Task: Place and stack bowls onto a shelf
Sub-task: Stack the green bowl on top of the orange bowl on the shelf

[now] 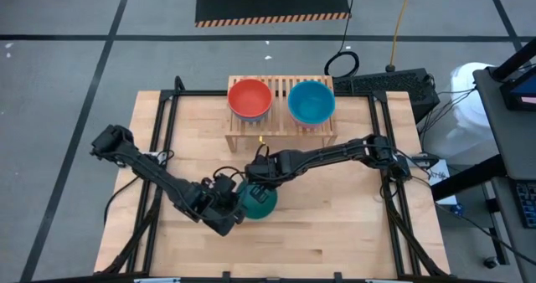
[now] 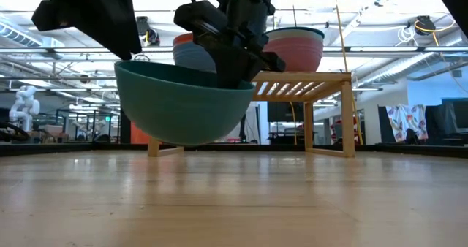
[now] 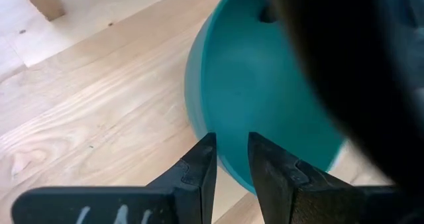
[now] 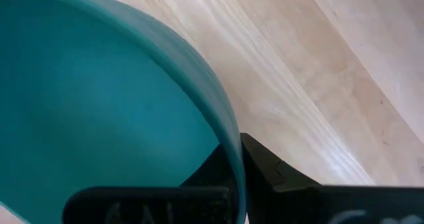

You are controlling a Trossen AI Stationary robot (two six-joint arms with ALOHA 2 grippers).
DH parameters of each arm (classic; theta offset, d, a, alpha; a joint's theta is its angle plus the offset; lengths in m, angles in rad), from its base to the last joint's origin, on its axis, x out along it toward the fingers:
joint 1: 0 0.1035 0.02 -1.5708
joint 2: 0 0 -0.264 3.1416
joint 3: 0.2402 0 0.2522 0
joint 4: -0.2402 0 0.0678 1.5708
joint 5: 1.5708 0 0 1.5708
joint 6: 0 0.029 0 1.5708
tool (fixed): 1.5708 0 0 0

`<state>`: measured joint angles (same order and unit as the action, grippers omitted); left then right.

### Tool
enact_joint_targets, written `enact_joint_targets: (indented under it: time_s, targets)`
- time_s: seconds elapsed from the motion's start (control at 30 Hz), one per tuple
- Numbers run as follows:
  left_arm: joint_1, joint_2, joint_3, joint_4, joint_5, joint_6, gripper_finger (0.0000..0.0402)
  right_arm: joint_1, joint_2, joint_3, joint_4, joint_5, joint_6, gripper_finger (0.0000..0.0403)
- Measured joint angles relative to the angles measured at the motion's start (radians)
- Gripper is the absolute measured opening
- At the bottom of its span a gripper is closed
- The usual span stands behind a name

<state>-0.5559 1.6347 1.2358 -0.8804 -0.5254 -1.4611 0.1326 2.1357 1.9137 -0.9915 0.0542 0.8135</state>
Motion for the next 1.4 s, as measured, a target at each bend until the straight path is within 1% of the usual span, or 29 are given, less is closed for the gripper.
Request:
enact_joint_targets:
  time_s: [0.27,0.37,0.73,0.97,1.13,1.2,1.33,1.4]
  targets:
    - [0.008,0.002,0.0,-0.034,0.002,-0.011,0.0092,0.0,0.0,0.0,0.008,-0.001,0.0,0.0]
    - [0.008,0.002,0.0,-0.064,0.002,-0.043,0.0092,0.003,0.0,0.0,0.015,-0.001,-0.008,0.0]
    - [0.013,0.002,-0.001,-0.069,0.002,-0.048,0.0092,0.008,-0.002,0.001,0.041,-0.009,-0.022,0.0]
    - [0.027,0.05,-0.001,-0.063,0.007,0.038,0.0092,0.009,-0.002,0.001,0.037,-0.011,-0.038,0.0]
    - [0.042,0.058,-0.001,-0.06,0.035,0.062,0.0091,0.009,-0.002,0.001,0.037,-0.028,-0.041,0.0]
    - [0.046,0.058,-0.001,-0.062,0.039,0.075,0.0077,0.009,-0.002,0.001,0.036,-0.03,-0.041,0.0]
    - [0.048,0.059,-0.002,-0.078,0.041,0.107,0.0019,0.01,-0.002,0.001,0.03,-0.043,-0.036,0.0]
    - [0.049,0.059,-0.002,-0.084,0.042,0.109,0.0011,0.011,-0.002,0.001,0.03,-0.045,-0.046,0.0001]
